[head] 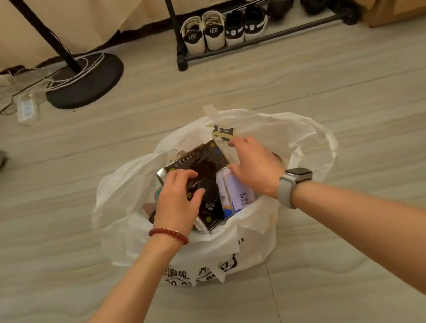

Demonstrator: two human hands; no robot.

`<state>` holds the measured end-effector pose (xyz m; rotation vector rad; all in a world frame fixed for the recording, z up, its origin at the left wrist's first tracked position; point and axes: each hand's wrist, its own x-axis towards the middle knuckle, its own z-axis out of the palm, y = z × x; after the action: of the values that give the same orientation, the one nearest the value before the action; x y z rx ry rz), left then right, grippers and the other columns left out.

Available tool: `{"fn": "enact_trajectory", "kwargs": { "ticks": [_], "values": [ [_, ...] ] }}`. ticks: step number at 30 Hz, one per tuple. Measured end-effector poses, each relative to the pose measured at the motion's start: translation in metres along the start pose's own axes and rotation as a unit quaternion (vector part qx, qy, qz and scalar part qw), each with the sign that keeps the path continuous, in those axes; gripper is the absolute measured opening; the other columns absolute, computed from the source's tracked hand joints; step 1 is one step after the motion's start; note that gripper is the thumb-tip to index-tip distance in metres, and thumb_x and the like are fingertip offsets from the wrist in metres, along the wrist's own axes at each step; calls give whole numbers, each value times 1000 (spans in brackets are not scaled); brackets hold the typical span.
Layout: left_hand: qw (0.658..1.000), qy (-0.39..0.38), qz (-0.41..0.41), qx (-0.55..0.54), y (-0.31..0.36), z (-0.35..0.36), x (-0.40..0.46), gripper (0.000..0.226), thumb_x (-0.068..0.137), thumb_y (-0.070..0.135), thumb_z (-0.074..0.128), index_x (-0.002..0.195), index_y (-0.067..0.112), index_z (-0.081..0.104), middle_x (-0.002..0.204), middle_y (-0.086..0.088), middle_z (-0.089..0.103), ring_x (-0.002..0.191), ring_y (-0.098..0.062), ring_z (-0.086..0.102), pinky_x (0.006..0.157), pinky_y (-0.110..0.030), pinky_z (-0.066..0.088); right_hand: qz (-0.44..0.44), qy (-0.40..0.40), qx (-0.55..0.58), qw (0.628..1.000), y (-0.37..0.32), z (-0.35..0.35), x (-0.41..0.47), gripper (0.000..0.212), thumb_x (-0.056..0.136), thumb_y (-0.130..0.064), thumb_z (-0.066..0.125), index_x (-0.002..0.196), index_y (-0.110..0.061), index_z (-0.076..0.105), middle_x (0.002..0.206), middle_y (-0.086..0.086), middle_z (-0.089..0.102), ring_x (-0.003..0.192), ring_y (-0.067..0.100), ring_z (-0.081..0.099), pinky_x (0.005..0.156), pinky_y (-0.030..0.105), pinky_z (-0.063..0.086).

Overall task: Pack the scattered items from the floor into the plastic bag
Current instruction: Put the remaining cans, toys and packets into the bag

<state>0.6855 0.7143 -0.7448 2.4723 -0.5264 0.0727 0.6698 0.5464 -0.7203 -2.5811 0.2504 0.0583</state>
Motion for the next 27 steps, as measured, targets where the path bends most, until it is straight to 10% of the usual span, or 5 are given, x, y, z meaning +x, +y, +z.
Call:
{"fn": "enact_trajectory", "kwargs": {
  "ticks": [8,14,21,27],
  "values": [
    [980,-68,94,164,-7,32,-14,43,84,34,41,115,11,60,116,-7,66,117,-26,56,104,-47,28,-172,-68,-95,978,44,15,-34,50,92,-31,46,137,-11,37,132,9,46,118,26,47,97,35,42],
    [981,-28,127,147,1,22,-21,41,84,39,42,110,15,63,120,-5,63,120,-21,49,106,-43,32,-255,29,-159,953,74,-11,-36,56,81,-55,42,114,-13,58,107,6,67,99,24,63,94,37,45],
    [945,-52,256,195,-6,20,-61,32,84,47,48,82,19,64,80,2,65,82,-16,54,76,-27,36,-391,45,-236,888,102,16,-65,15,81,-29,53,68,-20,55,57,-6,59,51,16,56,61,25,31],
    [973,-11,229,24,7,-8,-63,30,97,34,31,80,18,49,59,-2,58,53,-8,48,51,-20,40,-457,197,-133,857,54,-23,-53,12,86,-13,52,75,-16,48,54,2,55,49,22,51,49,26,34]
  ]
}}
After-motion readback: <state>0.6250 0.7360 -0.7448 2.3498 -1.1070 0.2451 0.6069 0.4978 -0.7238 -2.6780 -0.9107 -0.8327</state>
